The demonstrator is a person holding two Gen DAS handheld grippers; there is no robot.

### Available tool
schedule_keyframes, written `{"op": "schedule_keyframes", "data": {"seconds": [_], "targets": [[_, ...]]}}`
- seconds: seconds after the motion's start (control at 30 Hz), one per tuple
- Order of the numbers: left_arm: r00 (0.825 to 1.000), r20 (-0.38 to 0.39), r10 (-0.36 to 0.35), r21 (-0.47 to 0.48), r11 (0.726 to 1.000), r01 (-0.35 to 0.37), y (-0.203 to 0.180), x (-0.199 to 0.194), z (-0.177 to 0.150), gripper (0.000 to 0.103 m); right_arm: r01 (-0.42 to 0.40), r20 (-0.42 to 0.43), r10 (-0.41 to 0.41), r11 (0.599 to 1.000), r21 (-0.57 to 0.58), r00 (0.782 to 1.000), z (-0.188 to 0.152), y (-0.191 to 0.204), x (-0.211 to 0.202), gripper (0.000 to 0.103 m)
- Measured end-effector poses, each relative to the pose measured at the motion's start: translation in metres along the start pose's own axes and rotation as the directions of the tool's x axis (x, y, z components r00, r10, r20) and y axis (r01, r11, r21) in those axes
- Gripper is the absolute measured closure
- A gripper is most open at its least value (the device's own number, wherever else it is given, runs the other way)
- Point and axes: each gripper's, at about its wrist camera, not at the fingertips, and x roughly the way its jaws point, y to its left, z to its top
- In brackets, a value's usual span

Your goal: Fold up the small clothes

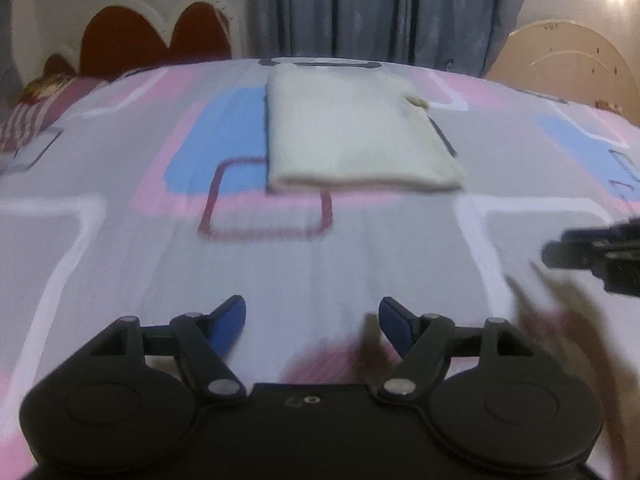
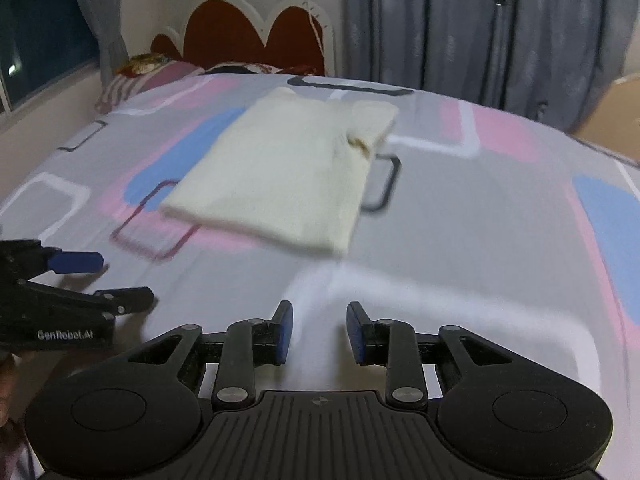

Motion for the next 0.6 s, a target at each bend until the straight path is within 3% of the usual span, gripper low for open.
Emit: {"op": "schedule_keyframes", "data": {"seconds": [0.1,0.2,0.27,0.3,0.4,0.43,0.47,0.5,0.53,0.57,0.6], "targets": [[0.999,0.040,-0.021,-0.033,0.999,0.022,-0.006,-0.049,-0.020,0.028,0.003,0.018,-0.004,1.000,0.014,1.000,-0.028,0.007,-0.048,0.073],[0.992,0.129,-0.010,-0.020,1.000,0.012,-0.017,-0.096,-0.029,0.022,0.010,0.070,-0.012,1.000,0.025,0.997,-0.041,0.019,-0.098,0.071],[0.975,0.220,0.022,-0.016,1.000,-0.019,-0.024,-0.131,-0.034,0.019,0.035,0.125,-0.039,0.999,0.031,0.991,-0.045,0.026,-0.131,0.034],[0.965,0.261,0.036,-0.009,0.999,-0.035,-0.028,-0.147,-0.036,0.018,0.044,0.171,-0.050,0.998,0.037,0.984,-0.047,0.030,-0.149,0.007],[0.937,0.347,0.048,0.007,0.999,-0.053,-0.036,-0.190,-0.040,0.017,0.043,0.244,-0.050,0.999,0.032,0.968,-0.051,0.044,-0.195,0.004],[0.935,0.353,0.031,0.015,0.999,-0.039,-0.038,-0.202,-0.041,0.018,0.049,0.265,-0.055,0.998,0.030,0.963,-0.053,0.049,-0.208,0.004],[0.921,0.390,-0.012,0.036,0.999,-0.002,-0.038,-0.218,-0.045,0.021,0.060,0.288,-0.065,0.998,0.026,0.955,-0.055,0.053,-0.221,0.004],[0.909,0.417,-0.011,0.043,0.999,-0.008,-0.040,-0.229,-0.047,0.049,0.070,0.311,-0.073,0.997,0.019,0.948,-0.058,0.058,-0.234,0.004],[0.909,0.416,-0.005,0.051,0.999,-0.017,-0.042,-0.237,-0.047,0.079,0.078,0.328,-0.078,0.997,0.012,0.942,-0.061,0.062,-0.244,0.003],[0.916,0.401,-0.002,0.039,0.999,-0.015,-0.042,-0.242,-0.046,0.098,0.085,0.343,-0.083,0.996,0.008,0.936,-0.063,0.065,-0.253,0.003],[0.914,0.405,-0.010,0.024,1.000,0.000,-0.041,-0.250,-0.047,0.083,0.092,0.359,-0.088,0.996,0.007,0.929,-0.065,0.068,-0.262,0.003]]}}
